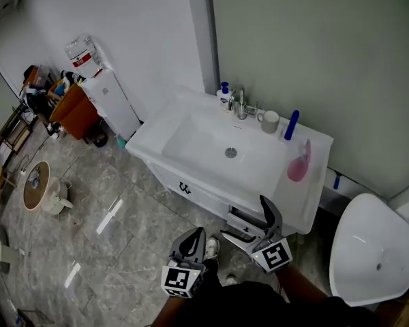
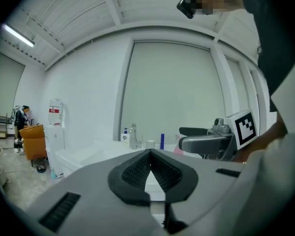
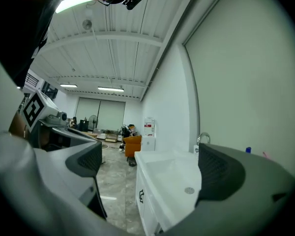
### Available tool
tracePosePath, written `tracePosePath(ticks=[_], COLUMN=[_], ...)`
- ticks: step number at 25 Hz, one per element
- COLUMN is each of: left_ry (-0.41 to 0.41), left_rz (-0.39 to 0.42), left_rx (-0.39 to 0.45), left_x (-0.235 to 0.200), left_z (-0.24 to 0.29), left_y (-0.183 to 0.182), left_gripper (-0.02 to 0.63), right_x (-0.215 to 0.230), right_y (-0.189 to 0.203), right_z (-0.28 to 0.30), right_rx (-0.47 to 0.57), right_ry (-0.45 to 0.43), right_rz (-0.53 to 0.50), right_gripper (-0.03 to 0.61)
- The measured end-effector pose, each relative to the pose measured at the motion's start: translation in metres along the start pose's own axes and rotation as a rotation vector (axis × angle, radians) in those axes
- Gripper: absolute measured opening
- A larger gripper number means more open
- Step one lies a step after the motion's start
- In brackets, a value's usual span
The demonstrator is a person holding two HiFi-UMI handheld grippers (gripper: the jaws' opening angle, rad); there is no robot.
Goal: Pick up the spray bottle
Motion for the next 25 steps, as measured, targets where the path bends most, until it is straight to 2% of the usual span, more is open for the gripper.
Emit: tracePosePath(ticks=[3,6,10,15,17,20,25], left_ry=[0.046,0.089,0.155,0.252,0.297,0.351,0.445], left_rz=[0.010,0.021,0.051,0.051,0.058,0.044,0.068], left_rx=[0.000,-0.007,-0.027,-0.013,-0.001,0.007,0.012], left_x=[-0.018,-0.038,-0.061,-0.068,-0.071,-0.076,-0.081], left_z=[0.028,0.055,0.093,0.136,0.152,0.174,0.205], left_y=[-0.007,-0.013,-0.020,-0.032,-0.041,-0.051,-0.057], left_gripper=[-0.003,-0.003,-0.003,-0.003,-0.003,-0.003,-0.003], right_x=[0.010,0.019,0.043,0.081,0.097,0.123,0.158], right_y=[0.005,0.008,0.004,0.004,0.004,0.009,0.031], right_z=[0.016,0.033,0.055,0.071,0.076,0.079,0.070], right_rx=[-0.041,-0.066,-0.047,-0.073,-0.075,-0.072,-0.116], right_ry=[0.029,0.063,0.141,0.257,0.312,0.407,0.544], right_rz=[-0.126,-0.183,-0.165,-0.185,-0.150,-0.034,-0.008], right_gripper=[0.586,0.586,0.586,0.586,0.586,0.586,0.586])
Point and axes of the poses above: the fingertips, and each gripper's own axes: z forward along the fingers, x to its right, y out of its underside, the point moved 3 cm from there along -z, backward along the fingers, and after that the axes turned 6 degrees about y, right-handed, at the moved point
